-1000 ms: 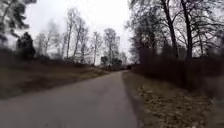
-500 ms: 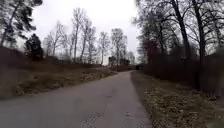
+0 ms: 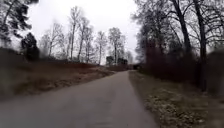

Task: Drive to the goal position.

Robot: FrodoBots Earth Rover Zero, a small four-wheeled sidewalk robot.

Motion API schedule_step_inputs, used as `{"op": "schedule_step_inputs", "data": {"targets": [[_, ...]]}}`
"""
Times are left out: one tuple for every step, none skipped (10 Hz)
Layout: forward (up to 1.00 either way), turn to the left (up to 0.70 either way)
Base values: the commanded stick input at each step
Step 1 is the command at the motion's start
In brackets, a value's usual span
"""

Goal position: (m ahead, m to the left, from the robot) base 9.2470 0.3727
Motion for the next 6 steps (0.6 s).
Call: {"op": "schedule_step_inputs", "data": {"targets": [[1.00,0.00],[1.00,0.00],[1.00,0.00],[1.00,0.00],[1.00,0.00],[1.00,0.00]]}}
